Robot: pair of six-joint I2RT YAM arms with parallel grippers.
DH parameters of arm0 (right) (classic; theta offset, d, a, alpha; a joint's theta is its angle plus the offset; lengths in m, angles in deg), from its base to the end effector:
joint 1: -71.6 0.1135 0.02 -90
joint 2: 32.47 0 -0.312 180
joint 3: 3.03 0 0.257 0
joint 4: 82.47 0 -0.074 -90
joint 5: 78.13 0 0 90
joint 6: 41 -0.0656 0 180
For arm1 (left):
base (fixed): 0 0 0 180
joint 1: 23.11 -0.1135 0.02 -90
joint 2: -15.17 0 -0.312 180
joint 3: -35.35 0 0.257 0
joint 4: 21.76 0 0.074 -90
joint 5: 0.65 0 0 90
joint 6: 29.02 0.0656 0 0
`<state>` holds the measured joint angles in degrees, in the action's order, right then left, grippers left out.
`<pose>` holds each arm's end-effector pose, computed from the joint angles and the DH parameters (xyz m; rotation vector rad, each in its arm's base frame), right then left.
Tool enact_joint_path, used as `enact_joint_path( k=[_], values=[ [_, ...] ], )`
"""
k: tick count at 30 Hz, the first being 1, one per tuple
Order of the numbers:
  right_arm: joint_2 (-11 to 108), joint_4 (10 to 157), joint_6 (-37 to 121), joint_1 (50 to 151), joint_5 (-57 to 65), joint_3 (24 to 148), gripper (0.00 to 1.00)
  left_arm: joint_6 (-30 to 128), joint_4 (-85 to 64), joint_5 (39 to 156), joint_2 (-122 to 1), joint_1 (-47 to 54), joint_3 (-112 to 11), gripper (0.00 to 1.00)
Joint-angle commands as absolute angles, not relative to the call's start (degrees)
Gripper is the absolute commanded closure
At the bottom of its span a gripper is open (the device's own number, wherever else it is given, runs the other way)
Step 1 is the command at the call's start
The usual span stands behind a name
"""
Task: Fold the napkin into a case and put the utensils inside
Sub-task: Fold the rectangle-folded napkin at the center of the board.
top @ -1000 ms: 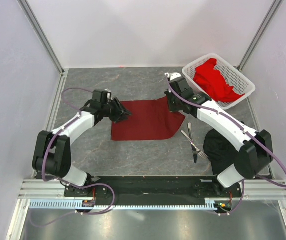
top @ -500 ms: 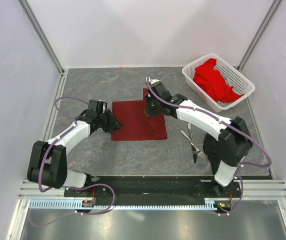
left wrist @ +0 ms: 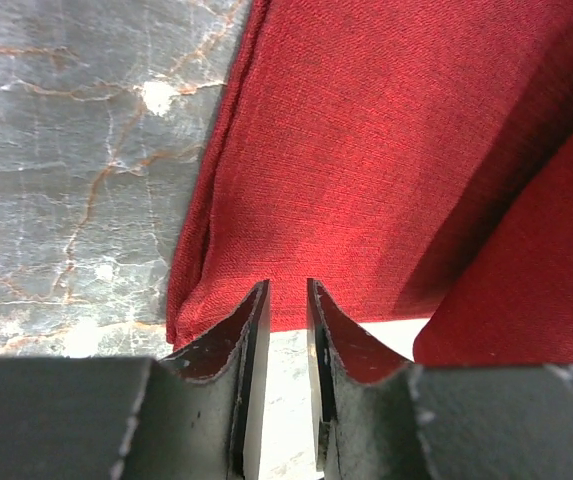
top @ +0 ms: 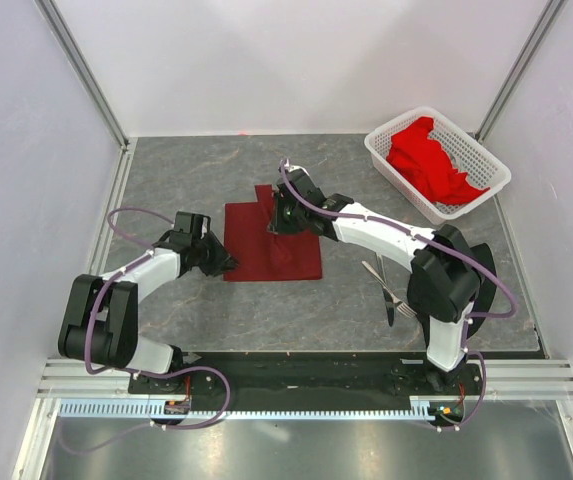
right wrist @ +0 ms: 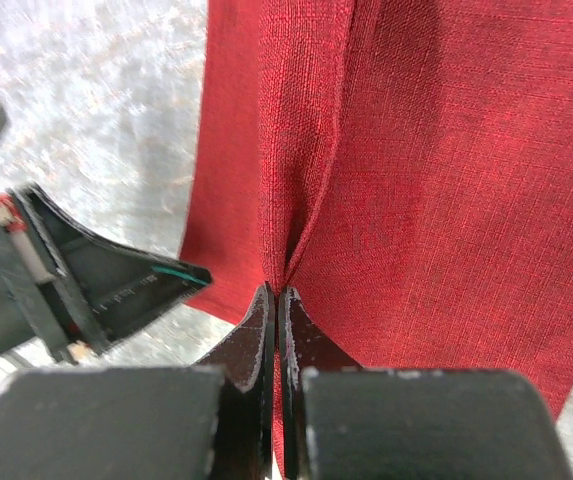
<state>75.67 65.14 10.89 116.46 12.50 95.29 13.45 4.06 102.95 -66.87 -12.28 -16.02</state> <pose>0.3363 0.3337 0.2724 -0.1365 2.4149 0.6999 0.2661 -0.0666 0.1765 -0.7483 2.5601 -0.6688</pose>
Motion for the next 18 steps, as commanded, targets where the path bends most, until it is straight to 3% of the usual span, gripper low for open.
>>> enact_joint_path(
  k=[1, 18],
  values=[
    [76.7, 70.1, 6.0, 116.8, 12.0, 97.2, 1.0, 14.1, 1.3, 102.0, -66.5, -12.4, -14.8, 0.73],
    [83.8, 74.4, -2.7, 116.9, 8.4, 99.1, 1.0, 13.8, -0.3, 101.9, -64.5, -12.4, -11.0, 0.76]
  ],
)
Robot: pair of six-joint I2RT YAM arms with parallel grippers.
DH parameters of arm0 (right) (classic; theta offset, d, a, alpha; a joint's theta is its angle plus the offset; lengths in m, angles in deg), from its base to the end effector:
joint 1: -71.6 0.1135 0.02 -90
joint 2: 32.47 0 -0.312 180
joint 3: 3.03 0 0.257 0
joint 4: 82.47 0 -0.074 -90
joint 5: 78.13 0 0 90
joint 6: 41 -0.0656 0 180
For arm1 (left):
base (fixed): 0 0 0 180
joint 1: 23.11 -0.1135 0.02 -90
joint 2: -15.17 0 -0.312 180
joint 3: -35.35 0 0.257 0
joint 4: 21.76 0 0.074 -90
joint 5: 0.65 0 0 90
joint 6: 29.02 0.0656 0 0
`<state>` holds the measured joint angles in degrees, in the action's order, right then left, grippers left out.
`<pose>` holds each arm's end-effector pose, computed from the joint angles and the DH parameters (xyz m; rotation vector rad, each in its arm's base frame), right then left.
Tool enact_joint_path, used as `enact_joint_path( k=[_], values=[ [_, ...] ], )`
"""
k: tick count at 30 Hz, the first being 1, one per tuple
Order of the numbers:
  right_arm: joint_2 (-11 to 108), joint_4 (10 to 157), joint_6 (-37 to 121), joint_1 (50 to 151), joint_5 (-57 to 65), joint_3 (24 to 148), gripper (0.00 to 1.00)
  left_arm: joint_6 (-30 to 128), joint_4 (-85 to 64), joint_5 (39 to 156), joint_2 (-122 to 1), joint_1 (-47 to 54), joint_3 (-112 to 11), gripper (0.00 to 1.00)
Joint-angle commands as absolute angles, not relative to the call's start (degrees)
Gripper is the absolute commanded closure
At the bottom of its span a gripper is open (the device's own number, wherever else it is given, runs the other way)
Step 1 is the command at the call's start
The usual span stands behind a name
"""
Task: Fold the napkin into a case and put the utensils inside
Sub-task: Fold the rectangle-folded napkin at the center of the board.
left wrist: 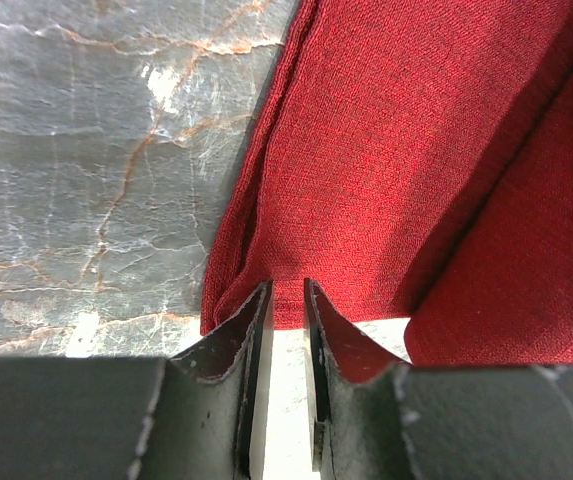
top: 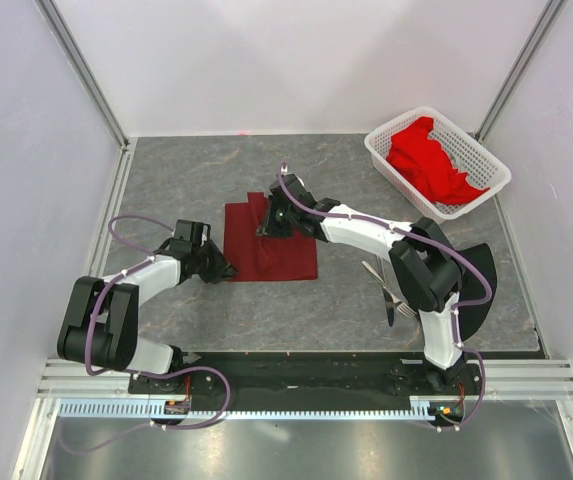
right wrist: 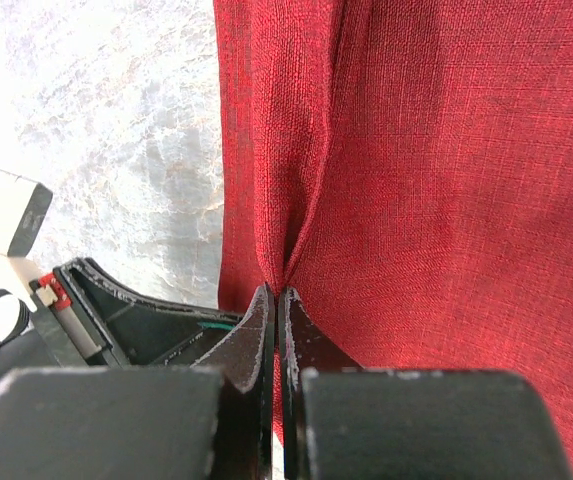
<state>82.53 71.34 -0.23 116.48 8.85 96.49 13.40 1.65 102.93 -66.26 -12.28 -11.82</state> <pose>0.3545 0.3579 0.2349 0.0645 2.4683 0.8552 0.2521 -0.0639 0.1609 -0.7589 2.5786 -0.6591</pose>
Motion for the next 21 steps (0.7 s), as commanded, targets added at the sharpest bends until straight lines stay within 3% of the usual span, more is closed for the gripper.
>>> enact_joint_path(
  k=[1, 21],
  values=[
    [83.9, 74.5, -2.9, 116.9, 8.6, 99.3, 1.0, 13.7, -0.3, 101.8, -64.4, -12.4, -10.9, 0.76],
    [89.9, 74.9, -4.4, 117.7, 8.7, 102.8, 1.0, 13.9, -0.6, 101.8, -63.6, -12.4, -10.1, 0.77]
  ],
)
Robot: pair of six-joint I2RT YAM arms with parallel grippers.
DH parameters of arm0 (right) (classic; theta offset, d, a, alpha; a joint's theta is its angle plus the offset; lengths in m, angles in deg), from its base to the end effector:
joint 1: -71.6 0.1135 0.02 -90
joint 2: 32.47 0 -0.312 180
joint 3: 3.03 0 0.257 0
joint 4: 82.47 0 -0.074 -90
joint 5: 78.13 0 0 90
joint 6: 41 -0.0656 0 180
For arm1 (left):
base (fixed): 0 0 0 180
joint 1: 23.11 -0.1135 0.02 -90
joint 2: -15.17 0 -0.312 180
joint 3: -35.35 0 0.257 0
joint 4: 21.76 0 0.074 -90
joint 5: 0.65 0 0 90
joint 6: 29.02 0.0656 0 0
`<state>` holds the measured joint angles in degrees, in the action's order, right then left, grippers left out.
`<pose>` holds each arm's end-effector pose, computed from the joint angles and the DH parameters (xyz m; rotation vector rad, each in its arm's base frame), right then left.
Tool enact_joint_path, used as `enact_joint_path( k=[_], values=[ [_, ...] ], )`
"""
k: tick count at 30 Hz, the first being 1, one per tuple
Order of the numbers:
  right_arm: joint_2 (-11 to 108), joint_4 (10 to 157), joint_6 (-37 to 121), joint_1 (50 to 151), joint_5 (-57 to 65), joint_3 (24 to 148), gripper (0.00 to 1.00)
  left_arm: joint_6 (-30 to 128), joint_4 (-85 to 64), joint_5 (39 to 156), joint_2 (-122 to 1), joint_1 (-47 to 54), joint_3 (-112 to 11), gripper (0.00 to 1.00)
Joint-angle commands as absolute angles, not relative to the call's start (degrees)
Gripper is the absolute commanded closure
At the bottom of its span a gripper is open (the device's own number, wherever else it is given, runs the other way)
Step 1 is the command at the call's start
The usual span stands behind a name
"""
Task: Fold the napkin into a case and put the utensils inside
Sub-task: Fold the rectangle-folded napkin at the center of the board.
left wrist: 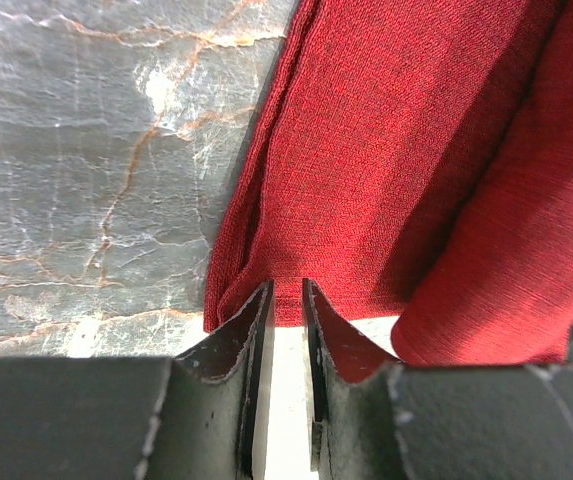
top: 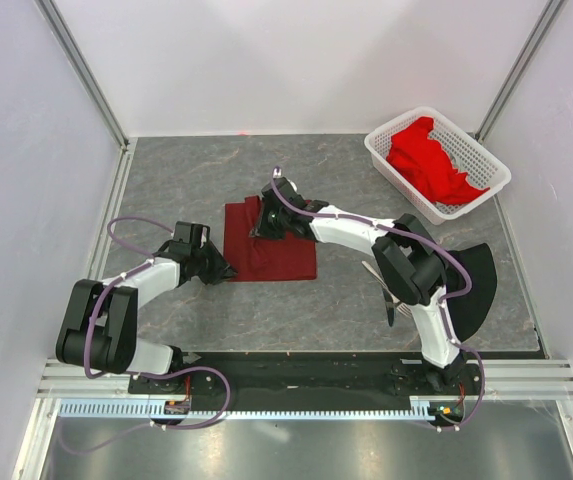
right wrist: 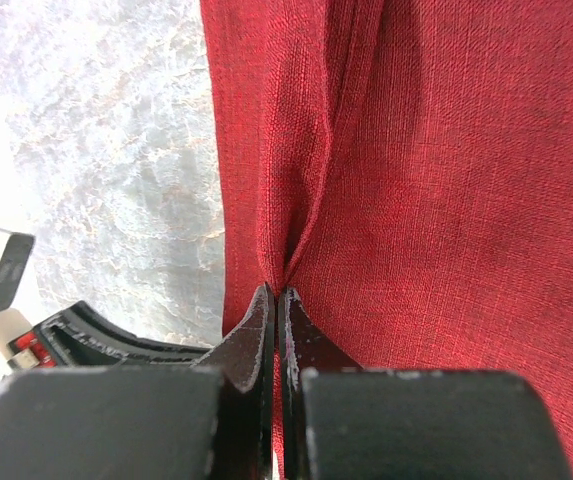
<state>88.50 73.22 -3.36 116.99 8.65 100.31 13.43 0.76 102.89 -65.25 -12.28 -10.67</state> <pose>0.3691 0.3794 0.2100 0.1201 2.4851 0.8815 0.2479 -0.0631 0.1605 -0.7525 2.5666 -0.6642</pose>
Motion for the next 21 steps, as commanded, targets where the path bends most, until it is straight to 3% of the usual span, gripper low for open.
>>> enact_joint_path(
  k=[1, 21],
  values=[
    [90.2, 74.9, -4.4, 117.7, 8.7, 103.3, 1.0, 13.9, -0.6, 101.8, -63.6, -12.4, -10.1, 0.77],
    [94.0, 76.0, -6.1, 118.1, 8.7, 105.3, 0.99, 13.8, -1.1, 102.3, -63.2, -12.4, -9.4, 0.77]
  ],
)
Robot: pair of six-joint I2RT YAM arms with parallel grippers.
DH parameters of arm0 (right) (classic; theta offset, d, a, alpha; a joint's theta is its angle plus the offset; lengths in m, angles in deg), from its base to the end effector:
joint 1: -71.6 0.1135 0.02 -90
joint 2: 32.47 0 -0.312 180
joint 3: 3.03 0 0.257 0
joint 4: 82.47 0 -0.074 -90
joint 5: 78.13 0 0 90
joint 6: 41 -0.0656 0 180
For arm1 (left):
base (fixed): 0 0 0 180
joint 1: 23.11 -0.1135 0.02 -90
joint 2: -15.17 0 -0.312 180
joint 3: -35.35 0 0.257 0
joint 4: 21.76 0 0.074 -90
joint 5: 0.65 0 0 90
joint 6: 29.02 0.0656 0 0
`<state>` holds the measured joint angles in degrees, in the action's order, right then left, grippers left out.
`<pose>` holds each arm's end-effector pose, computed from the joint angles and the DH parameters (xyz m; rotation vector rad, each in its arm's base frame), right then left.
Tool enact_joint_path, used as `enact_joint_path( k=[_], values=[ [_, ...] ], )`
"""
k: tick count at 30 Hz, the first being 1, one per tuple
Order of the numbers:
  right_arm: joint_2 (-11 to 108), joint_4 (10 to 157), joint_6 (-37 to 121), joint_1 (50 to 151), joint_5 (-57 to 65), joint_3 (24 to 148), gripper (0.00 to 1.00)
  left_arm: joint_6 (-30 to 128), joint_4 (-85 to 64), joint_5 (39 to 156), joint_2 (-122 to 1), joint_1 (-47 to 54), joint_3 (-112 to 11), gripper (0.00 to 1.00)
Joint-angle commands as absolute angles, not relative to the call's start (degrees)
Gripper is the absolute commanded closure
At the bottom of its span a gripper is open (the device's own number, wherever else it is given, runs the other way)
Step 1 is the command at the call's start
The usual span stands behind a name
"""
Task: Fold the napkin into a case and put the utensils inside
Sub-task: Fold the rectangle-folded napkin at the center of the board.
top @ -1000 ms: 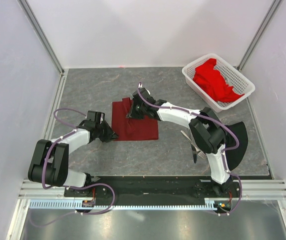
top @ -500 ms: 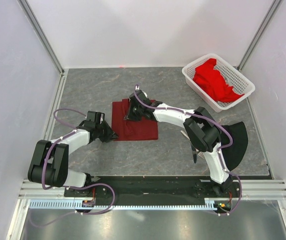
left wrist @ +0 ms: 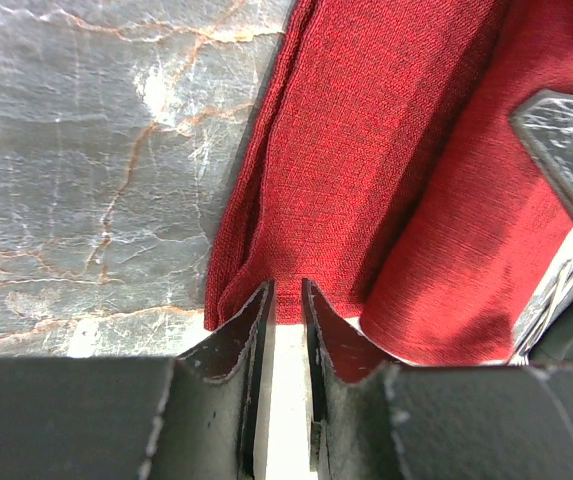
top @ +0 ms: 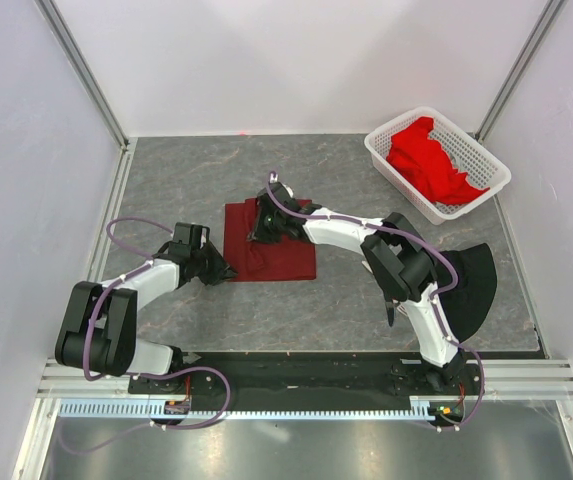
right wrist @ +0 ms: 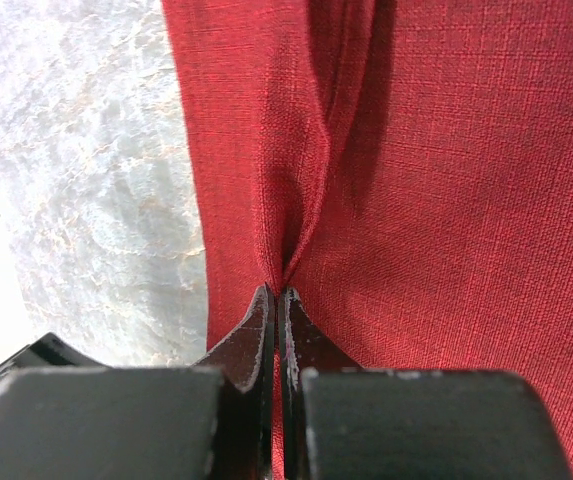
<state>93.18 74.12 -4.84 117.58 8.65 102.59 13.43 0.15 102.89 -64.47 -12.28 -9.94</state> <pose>0.3758 0.3942 0.1831 0.1423 2.5162 0.8751 0.2452 -0.0625 0.1608 -0.7474 2.5560 -0.6694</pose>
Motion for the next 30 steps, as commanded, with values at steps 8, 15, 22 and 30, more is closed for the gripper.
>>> enact_joint_path(
  k=[8, 15, 22, 30],
  values=[
    [95.0, 75.9, -6.6, 118.4, 8.9, 106.5, 0.99, 13.8, -1.4, 102.3, -63.2, -12.4, -9.2, 0.78],
    [95.8, 76.0, -7.1, 118.7, 8.8, 107.7, 0.99, 13.8, -1.7, 102.4, -63.2, -12.4, -9.0, 0.78],
    [96.9, 76.0, -6.9, 118.8, 8.3, 107.7, 0.95, 13.8, -1.3, 102.5, -62.5, -12.4, -9.1, 0.78],
    [98.7, 75.6, -3.9, 119.1, 4.9, 110.7, 0.71, 11.6, 3.7, 98.0, -53.0, -12.4, -9.9, 0.67]
  ],
)
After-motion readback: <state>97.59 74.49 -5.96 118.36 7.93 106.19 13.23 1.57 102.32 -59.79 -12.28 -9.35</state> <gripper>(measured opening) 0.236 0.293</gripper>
